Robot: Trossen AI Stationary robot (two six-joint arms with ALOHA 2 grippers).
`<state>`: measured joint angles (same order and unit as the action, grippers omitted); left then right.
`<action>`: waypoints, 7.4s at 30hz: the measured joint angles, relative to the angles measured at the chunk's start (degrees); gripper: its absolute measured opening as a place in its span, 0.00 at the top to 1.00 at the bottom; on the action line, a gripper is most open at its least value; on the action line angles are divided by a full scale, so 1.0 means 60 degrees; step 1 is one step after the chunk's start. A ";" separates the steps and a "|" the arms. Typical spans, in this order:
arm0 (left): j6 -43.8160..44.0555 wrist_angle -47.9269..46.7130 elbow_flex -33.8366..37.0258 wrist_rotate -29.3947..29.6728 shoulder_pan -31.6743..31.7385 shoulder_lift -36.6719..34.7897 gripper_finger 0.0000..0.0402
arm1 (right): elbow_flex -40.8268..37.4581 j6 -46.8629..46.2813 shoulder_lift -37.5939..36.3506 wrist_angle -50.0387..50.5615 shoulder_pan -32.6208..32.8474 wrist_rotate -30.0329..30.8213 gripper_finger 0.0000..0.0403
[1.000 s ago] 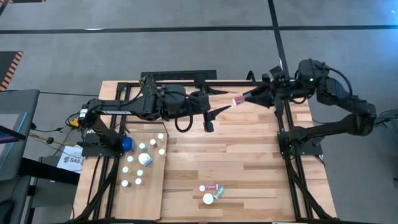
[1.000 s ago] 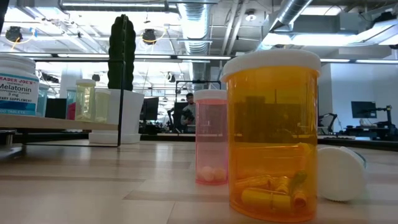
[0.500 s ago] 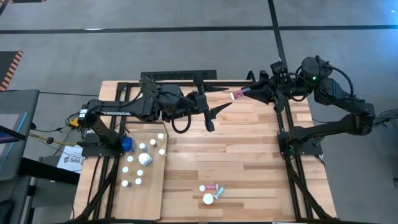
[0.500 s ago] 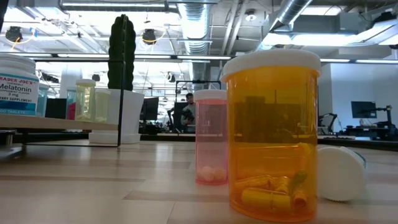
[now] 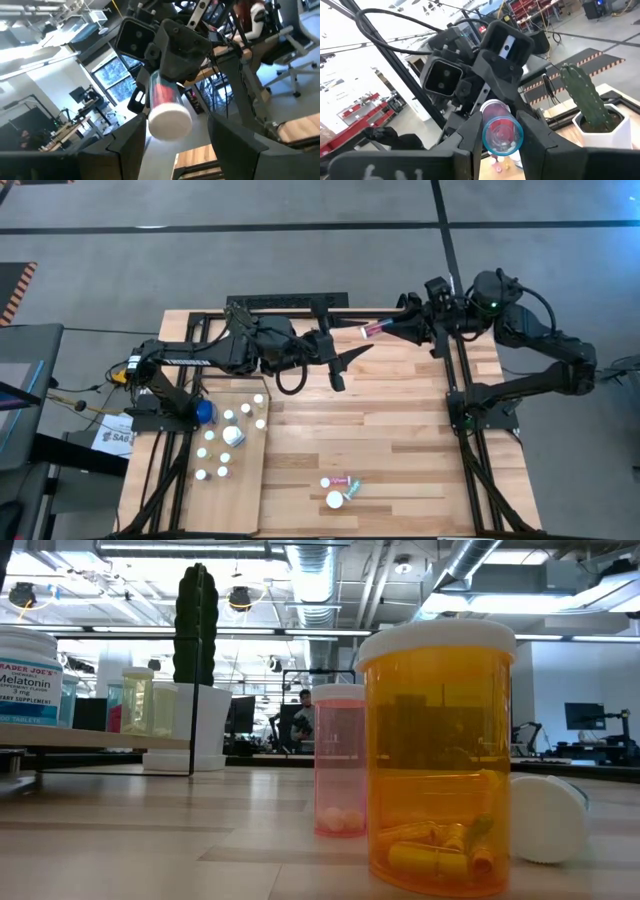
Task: Pick and place medicine bottles onto shelf by color
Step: Put the light blue pill bottle on the shelf
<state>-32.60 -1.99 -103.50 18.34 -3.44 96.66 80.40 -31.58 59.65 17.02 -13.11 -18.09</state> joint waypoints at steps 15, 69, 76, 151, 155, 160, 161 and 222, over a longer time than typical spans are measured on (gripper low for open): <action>-0.0259 0.0498 0.0000 -0.0100 -0.0069 0.0000 0.71 | 0.0000 -0.0010 0.0067 0.0028 0.0001 -0.0013 0.72; 0.1155 0.0265 0.0000 -0.0315 -0.0062 -0.0003 0.78 | 0.0000 0.0168 0.0059 -0.0132 0.0001 -0.0324 0.72; 0.1151 0.0268 0.0000 -0.0352 -0.0073 0.0000 0.76 | 0.0000 0.0270 0.0048 -0.0118 -0.0023 -0.0759 0.66; 1.8129 -1.1012 0.5056 -0.4841 -0.3925 -0.0047 0.76 | -0.0004 0.3491 0.1939 0.6053 -0.1260 -0.0641 0.37; 1.8154 -1.1045 0.5064 -0.4799 -0.3909 -0.0040 0.74 | -0.0004 0.3491 0.1939 0.6054 -0.1260 -0.0645 0.37; 1.8282 -1.1255 0.5134 -0.4582 -0.3905 0.0065 0.63 | -0.0004 0.3491 0.1939 0.6057 -0.1260 -0.0648 0.37; 1.8282 -1.1389 0.5111 -0.4613 -0.3901 0.0021 0.61 | -0.0004 0.3491 0.1939 0.6054 -0.1260 -0.0648 0.37; 1.6055 -0.6535 0.1956 -0.0537 -0.5755 -0.0004 0.54 | -0.2850 0.2372 0.4174 0.0763 0.7676 0.2493 0.37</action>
<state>63.73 -41.20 -91.77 15.11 -37.97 96.64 63.30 -17.35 84.70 21.60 32.95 -3.13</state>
